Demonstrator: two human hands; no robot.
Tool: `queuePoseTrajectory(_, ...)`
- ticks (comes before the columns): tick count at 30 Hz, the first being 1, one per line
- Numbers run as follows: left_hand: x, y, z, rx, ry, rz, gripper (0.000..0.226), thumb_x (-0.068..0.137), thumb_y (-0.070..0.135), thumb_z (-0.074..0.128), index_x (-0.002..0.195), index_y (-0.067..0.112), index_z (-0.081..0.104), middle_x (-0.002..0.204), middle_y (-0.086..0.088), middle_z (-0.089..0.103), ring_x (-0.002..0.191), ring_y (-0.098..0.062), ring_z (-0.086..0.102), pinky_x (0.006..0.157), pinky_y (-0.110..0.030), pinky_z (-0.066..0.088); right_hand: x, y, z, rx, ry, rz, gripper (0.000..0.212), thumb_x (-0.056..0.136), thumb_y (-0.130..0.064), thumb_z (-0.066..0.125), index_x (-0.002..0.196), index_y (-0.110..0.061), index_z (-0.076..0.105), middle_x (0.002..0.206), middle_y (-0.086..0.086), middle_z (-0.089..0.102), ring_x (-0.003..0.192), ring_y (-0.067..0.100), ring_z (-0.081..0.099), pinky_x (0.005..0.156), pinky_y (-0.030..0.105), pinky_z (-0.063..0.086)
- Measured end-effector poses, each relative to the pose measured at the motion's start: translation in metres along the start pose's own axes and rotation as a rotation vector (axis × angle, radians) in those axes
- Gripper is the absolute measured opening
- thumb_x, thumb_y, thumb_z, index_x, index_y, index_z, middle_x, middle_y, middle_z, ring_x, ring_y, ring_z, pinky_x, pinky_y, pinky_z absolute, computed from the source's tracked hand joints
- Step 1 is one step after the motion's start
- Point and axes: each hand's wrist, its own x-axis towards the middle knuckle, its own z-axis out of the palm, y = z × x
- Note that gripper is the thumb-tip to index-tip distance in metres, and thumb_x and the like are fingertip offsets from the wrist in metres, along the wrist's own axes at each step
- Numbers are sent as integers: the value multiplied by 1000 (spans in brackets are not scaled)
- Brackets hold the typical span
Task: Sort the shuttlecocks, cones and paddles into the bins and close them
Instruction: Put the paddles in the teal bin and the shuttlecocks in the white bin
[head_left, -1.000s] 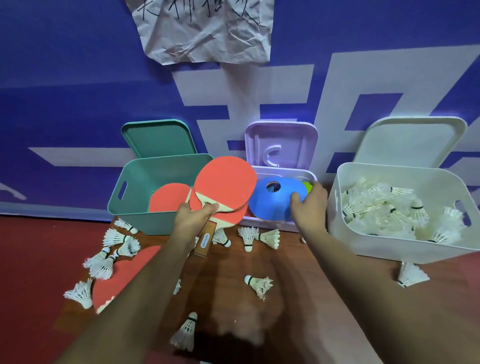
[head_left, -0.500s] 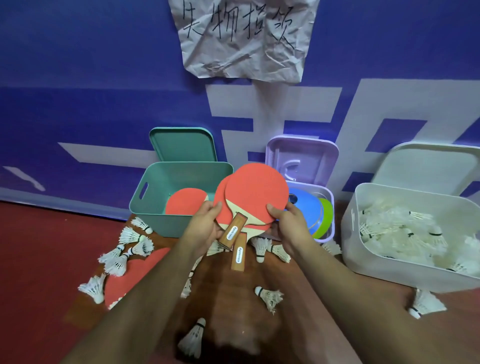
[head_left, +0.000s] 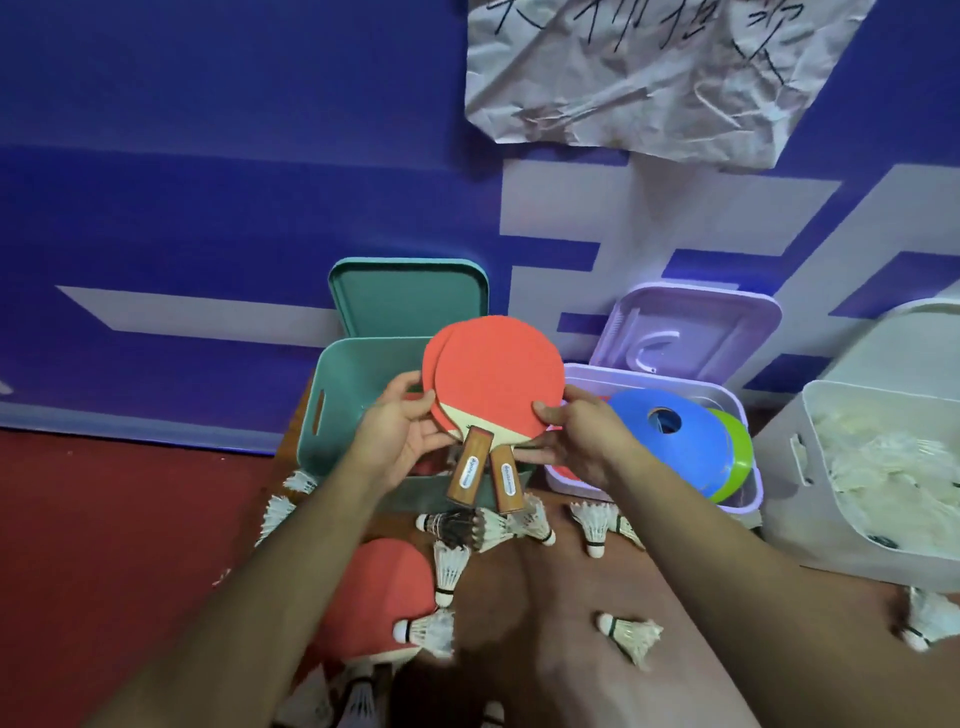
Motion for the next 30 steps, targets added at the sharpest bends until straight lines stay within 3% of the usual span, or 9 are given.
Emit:
queuePoseTrajectory(4, 25, 22, -39, 20, -13, -10, 29, 100, 1, 36, 124, 10, 51, 114, -21, 67, 96, -36, 69, 81, -51, 58, 22, -10, 32, -101, 7, 31, 32, 98, 4, 41, 127, -6, 50, 116, 25, 66, 100, 49, 66, 76, 53, 58)
queuePoseTrajectory(7, 38, 31, -58, 33, -26, -14, 30, 100, 0, 36, 124, 11, 50, 113, -19, 68, 93, -33, 71, 76, -49, 59, 36, -16, 50, -284, 68, 21, 26, 98, 4, 43, 121, -6, 50, 106, 27, 68, 76, 39, 72, 69, 46, 61)
queuePoseTrajectory(11, 50, 36, -77, 38, -55, -18, 23, 102, 9, 37, 121, 14, 49, 109, -13, 68, 89, -31, 70, 74, -49, 59, 56, -13, 66, -387, 111, -22, 27, 96, 6, 43, 120, 1, 52, 86, 21, 64, 61, 31, 65, 66, 40, 58)
queuePoseTrajectory(14, 53, 40, -81, 20, -85, -86, 20, 100, 28, 47, 115, 15, 48, 115, -14, 67, 99, -32, 66, 83, -56, 55, 62, -5, 74, -417, 61, -16, 29, 96, 2, 44, 122, 0, 55, 77, 11, 60, 62, 23, 56, 69, 35, 48)
queuePoseTrajectory(18, 62, 38, -84, 15, 30, -64, 29, 96, 11, 56, 123, 8, 48, 124, -16, 63, 112, -36, 62, 79, -56, 55, 70, 5, 86, -267, 54, 9, 37, 98, -8, 50, 135, -8, 49, 88, 10, 66, 67, 25, 63, 73, 41, 56)
queuePoseTrajectory(20, 68, 36, -86, -96, 100, -46, 27, 95, 5, 55, 120, 10, 46, 127, -17, 61, 114, -37, 61, 81, -62, 52, 75, 7, 88, -469, 100, -56, 60, 90, -36, 66, 139, -8, 45, 98, 7, 69, 75, 23, 68, 78, 41, 56)
queuePoseTrajectory(22, 73, 30, -89, -239, 131, -59, 29, 93, 1, 54, 119, 9, 44, 128, -19, 59, 114, -40, 60, 82, -69, 49, 71, 10, 95, -814, 58, -125, 64, 76, -53, 75, 121, -12, 54, 90, -4, 68, 75, 10, 65, 73, 29, 52)
queuePoseTrajectory(26, 72, 14, -93, -312, 80, -152, 34, 91, -6, 51, 120, 9, 45, 127, -17, 60, 113, -40, 60, 79, -65, 52, 76, 32, 100, -1364, 84, -209, 54, 71, -37, 78, 108, -13, 47, 100, 4, 63, 93, 24, 61, 75, 32, 46)
queuePoseTrajectory(30, 76, 12, -107, -132, 137, -149, 44, 84, -8, 57, 123, 11, 51, 127, -15, 62, 118, -34, 59, 84, -53, 54, 77, 34, 81, -1319, 1, -255, 34, 76, -19, 71, 103, -10, 51, 88, 4, 61, 82, 25, 59, 65, 26, 37)
